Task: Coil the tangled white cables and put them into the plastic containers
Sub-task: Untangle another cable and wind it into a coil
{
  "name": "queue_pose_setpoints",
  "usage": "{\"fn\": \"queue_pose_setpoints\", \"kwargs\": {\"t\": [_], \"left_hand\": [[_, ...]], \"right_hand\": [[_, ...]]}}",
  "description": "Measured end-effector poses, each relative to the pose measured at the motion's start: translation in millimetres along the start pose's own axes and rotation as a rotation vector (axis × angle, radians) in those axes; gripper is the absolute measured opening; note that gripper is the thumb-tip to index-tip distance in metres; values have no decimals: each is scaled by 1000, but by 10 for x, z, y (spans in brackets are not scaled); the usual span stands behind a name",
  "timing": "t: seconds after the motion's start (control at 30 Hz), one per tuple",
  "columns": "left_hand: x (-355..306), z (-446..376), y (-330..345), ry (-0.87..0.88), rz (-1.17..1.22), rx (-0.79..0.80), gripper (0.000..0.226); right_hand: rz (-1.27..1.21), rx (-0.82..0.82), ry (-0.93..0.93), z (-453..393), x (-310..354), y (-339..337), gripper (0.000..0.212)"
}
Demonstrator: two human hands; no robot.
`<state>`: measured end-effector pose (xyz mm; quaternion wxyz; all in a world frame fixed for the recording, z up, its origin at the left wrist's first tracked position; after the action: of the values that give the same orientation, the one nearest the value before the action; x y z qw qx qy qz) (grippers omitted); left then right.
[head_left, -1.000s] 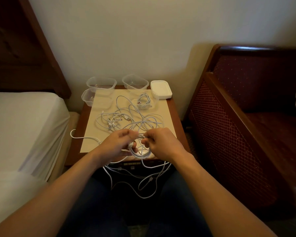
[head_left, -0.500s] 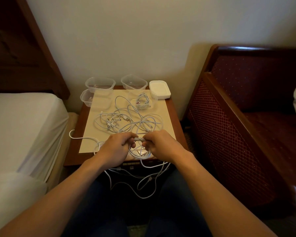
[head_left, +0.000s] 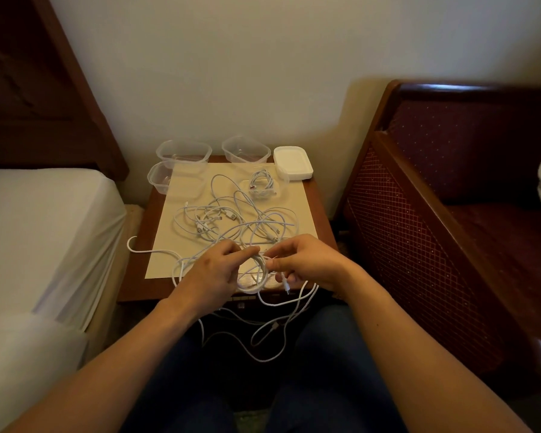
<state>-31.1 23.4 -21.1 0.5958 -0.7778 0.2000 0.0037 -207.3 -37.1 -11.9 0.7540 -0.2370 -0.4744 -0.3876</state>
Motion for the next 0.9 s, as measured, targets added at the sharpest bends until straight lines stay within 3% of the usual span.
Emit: {"fn": "queue_pose_setpoints", "kwargs": {"t": [0.2,0.4,0.47,0.57,0.73,0.9], "left_hand": [[-64,21,-31,62,9,-55,58],[-65,32,-28,91,-174,-102,61],[-91,14,-43,76,-180,-137,58],[-108,-8,-58,15,-61,-179,53],[-91,-7,-43,-262,255,-144,54],[-96,-11,-59,-328,392,-122,54]], "right_hand": [[52,-151,-61,-14,39,-81,16],[-599,-83,165,31,24,9,23],[-683,-98,162,44,2,78,27],[-643,-191,76,33,-94,133,26],[-330,-312,-56,29,-150,63,26],[-337,-216,-105,19,-169,120,22]]}}
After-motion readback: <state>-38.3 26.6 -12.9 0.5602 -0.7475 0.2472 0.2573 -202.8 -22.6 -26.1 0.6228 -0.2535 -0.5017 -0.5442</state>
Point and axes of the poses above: each hand's wrist, its own z-axis away from the middle knuckle, its own y-axis out of the palm, x = y × z, the point moved 5 cm from there along -z, towards the middle knuckle, and after that the axes turned 15 degrees about -z, right-handed, at the moved point
